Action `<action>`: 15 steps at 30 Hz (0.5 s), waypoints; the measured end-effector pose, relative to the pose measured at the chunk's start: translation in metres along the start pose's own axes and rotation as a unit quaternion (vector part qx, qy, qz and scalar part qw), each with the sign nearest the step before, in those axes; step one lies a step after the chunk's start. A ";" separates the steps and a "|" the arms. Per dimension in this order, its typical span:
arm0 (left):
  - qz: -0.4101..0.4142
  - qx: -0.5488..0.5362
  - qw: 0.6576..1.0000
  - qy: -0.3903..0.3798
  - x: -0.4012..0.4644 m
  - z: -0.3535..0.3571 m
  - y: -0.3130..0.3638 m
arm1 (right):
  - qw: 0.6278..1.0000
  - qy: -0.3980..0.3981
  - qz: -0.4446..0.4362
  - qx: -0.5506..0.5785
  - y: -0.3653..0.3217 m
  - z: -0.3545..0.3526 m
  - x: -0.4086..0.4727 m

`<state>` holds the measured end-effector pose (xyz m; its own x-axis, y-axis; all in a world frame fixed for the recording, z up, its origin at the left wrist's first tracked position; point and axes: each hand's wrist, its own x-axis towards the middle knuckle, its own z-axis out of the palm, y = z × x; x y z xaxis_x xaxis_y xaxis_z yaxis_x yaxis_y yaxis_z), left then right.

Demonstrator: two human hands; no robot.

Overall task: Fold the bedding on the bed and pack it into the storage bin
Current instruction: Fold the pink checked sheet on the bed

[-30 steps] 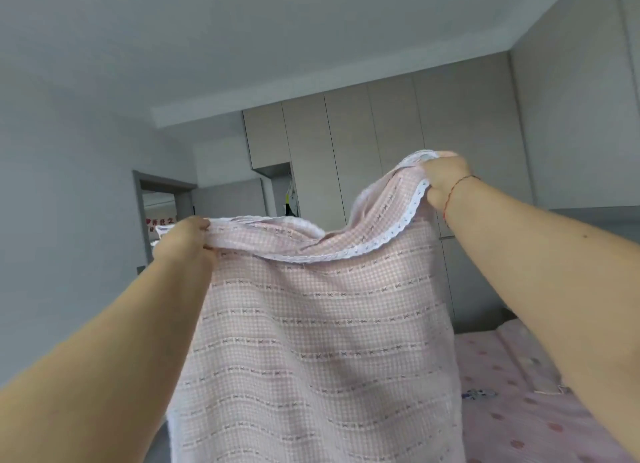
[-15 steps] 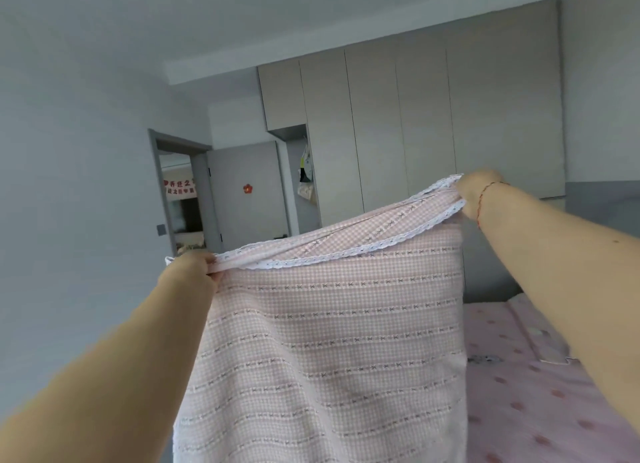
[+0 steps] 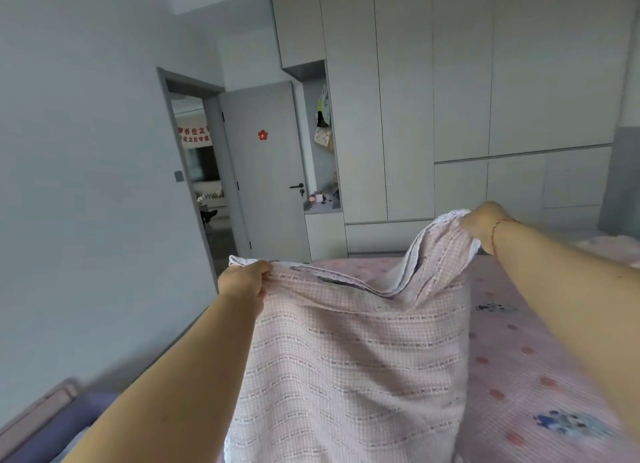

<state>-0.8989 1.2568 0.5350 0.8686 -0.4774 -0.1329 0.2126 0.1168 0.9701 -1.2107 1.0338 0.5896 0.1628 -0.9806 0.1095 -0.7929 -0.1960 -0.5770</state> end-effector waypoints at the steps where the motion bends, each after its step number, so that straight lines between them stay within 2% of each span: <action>1: 0.000 -0.005 1.000 -0.013 -0.003 0.002 -0.010 | 1.000 -0.013 -0.017 -0.017 -0.001 0.011 -0.001; 4: 0.021 -0.032 0.997 -0.071 -0.019 0.013 -0.036 | 0.989 -0.024 -0.102 -0.105 -0.018 0.041 -0.023; 6: 0.024 -0.049 0.992 -0.110 -0.031 0.020 -0.049 | 0.976 -0.028 -0.204 -0.071 -0.037 0.068 -0.046; 8: 0.022 -0.069 0.986 -0.148 -0.045 0.026 -0.060 | 0.942 -0.138 -0.302 0.051 -0.057 0.097 -0.081; 9: 0.023 -0.077 0.983 -0.166 -0.052 0.029 -0.064 | 0.919 -0.205 -0.323 0.091 -0.064 0.111 -0.097; 11: 0.034 -0.088 0.976 -0.196 -0.062 0.030 -0.069 | 0.890 -0.274 -0.330 0.152 -0.067 0.136 -0.115; 15: 0.039 -0.100 0.967 -0.232 -0.072 0.019 -0.076 | 0.849 -0.321 -0.281 0.311 -0.051 0.166 -0.118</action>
<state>-0.9864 1.2658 0.4751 0.6012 -0.7940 0.0903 0.2770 0.3131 0.9084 -1.0920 1.1604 0.4712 0.8573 -0.4890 0.1608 -0.0529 -0.3944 -0.9174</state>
